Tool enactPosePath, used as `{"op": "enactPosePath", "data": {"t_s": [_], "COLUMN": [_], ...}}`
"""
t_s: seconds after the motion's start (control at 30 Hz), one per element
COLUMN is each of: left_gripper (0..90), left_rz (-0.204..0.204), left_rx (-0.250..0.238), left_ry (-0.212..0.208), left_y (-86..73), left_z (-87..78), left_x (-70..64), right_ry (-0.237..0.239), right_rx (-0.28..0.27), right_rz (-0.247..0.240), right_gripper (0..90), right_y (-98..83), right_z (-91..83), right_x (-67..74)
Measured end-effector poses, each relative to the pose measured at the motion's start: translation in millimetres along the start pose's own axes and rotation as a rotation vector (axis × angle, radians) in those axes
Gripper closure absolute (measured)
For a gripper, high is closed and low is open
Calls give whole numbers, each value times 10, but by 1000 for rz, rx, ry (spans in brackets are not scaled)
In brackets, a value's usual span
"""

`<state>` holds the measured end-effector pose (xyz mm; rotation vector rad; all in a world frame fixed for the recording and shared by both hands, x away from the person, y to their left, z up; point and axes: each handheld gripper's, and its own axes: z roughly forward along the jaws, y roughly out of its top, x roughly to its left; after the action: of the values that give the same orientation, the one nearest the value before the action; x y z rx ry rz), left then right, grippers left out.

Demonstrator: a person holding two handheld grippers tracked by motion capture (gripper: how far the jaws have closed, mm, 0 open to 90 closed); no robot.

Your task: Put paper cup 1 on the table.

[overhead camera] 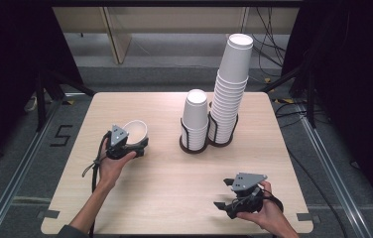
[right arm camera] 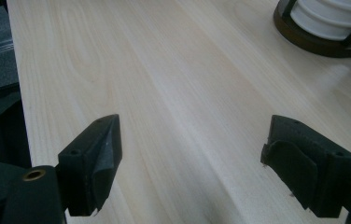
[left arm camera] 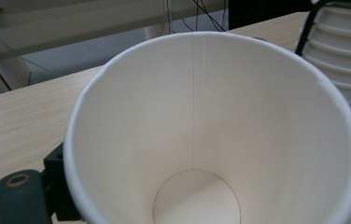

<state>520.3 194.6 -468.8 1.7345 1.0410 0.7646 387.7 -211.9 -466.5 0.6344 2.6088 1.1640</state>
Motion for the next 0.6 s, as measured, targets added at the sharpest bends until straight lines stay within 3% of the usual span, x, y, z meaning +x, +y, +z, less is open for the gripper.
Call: {"op": "enactPosePath", "data": {"t_s": [0.3,0.4,0.6], "left_gripper": [136,135,133], "left_rz": [-35,-34,-39], "left_rx": [15,31,32], "left_ry": [62,87,123], "left_y": [116,127,134], "left_z": [305,415,561], "left_x": [183,220,315], "right_ry": [-3,-3,8], "right_rx": [6,10,9], "right_rz": [-8,19,6], "right_gripper": [199,199,198], "right_y": [-34,-38,-43], "right_z": [-9,-11,-2], "right_x": [-17,-8,-10]}}
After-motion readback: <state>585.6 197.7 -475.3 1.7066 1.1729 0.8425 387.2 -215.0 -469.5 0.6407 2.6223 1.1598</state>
